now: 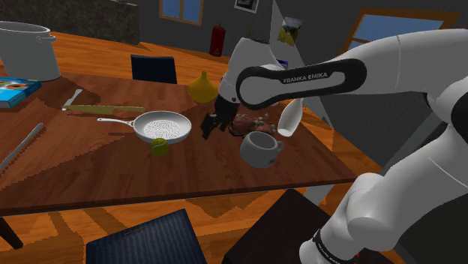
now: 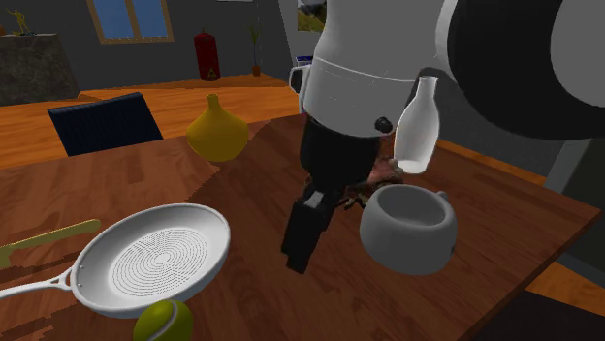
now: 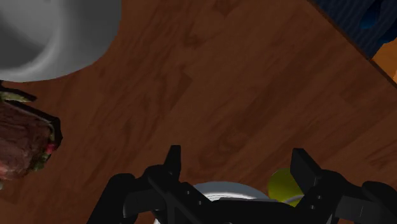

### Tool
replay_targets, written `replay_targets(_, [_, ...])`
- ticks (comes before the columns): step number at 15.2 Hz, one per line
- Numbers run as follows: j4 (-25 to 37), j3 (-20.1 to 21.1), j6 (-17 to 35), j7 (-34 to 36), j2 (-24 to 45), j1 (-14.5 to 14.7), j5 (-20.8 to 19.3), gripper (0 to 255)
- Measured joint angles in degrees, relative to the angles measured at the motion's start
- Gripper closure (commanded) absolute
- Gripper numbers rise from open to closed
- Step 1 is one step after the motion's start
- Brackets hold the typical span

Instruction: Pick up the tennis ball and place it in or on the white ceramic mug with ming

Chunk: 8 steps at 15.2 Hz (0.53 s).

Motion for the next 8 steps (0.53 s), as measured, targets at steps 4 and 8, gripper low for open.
replay_targets(4, [3.87, 1.37, 5.12, 1.54, 7.51, 0.87, 0.36, 0])
replay_targets(8, [9.61, 2.67, 9.14, 3.47, 15.72, 1.90, -0.07, 0])
